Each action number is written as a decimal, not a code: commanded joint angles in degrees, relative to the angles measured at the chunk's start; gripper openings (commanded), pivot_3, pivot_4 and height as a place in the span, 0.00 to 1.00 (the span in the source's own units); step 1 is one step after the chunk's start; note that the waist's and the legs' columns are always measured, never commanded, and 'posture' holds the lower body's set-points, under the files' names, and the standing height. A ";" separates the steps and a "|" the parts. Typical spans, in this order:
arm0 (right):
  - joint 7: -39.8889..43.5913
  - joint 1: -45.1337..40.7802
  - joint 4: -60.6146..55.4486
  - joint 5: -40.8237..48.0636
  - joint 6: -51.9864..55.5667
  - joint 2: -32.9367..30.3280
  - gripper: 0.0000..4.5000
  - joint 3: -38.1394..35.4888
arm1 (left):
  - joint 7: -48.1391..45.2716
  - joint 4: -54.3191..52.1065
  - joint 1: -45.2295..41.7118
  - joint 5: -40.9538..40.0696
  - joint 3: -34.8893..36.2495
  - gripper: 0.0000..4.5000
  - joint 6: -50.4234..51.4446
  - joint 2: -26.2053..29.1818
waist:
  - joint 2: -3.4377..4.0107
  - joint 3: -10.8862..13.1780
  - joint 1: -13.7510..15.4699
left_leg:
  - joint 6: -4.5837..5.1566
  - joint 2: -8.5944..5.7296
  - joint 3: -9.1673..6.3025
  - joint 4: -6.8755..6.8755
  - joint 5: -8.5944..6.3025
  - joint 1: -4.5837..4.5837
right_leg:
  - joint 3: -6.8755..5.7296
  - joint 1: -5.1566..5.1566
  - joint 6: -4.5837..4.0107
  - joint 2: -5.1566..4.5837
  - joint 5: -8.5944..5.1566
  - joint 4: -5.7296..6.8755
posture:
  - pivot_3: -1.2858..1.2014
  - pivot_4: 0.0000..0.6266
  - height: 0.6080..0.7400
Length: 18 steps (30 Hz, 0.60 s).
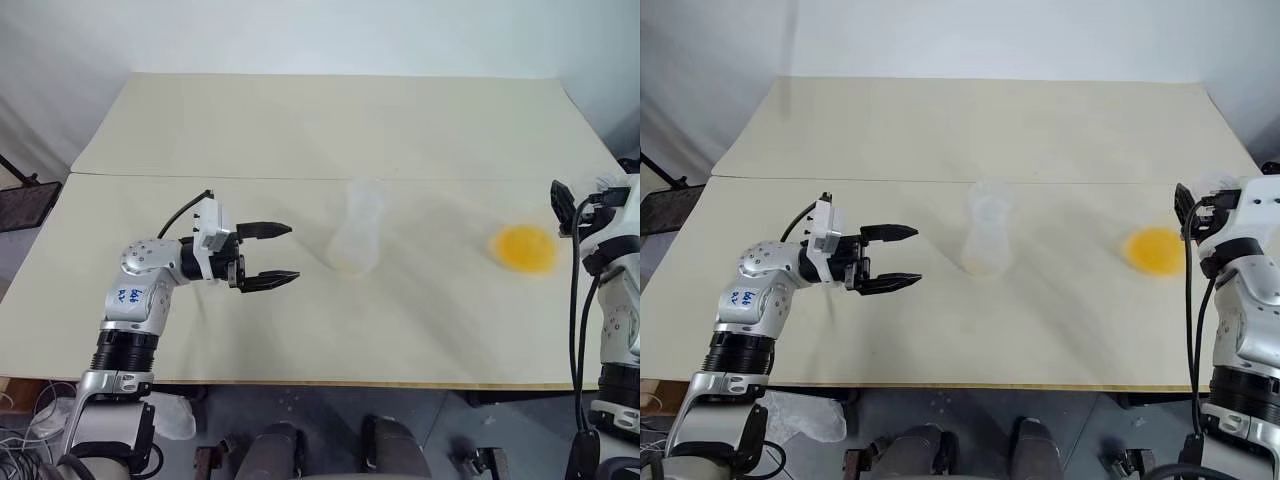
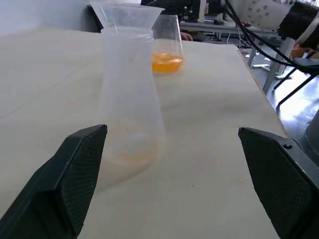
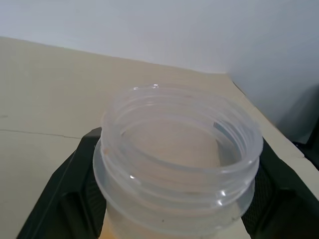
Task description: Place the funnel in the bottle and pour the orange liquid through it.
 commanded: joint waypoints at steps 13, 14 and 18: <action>-7.09 -7.51 -29.74 -11.65 16.49 -3.32 0.63 15.56 | -4.16 9.92 -6.53 1.45 -1.30 1.00 -5.70 -2.04 | 0.06 0.04 -0.44 | 0.00 -0.03 0.00 -0.01 0.00 -0.04 | 0.00 -0.06 0.00 0.00 0.00 0.01 | 0.52 0.24 1.00; -6.85 -8.27 -30.32 -13.56 17.43 -4.24 0.63 17.38 | -4.54 10.87 -7.13 1.62 -1.39 1.00 -6.11 -2.34 | 0.06 0.04 -0.45 | 0.00 -0.04 0.00 -0.01 0.00 -0.04 | -0.01 -0.06 0.00 0.00 0.00 0.02 | 0.52 0.24 1.00; -5.16 -10.20 -33.17 -21.74 17.67 -8.00 0.63 25.31 | -5.97 14.48 -9.31 2.07 -1.68 1.00 -7.77 -3.18 | 0.06 0.04 -0.41 | 0.01 -0.08 -0.01 -0.01 0.00 -0.08 | -0.01 -0.08 0.00 -0.01 0.00 -0.01 | 0.52 0.24 1.00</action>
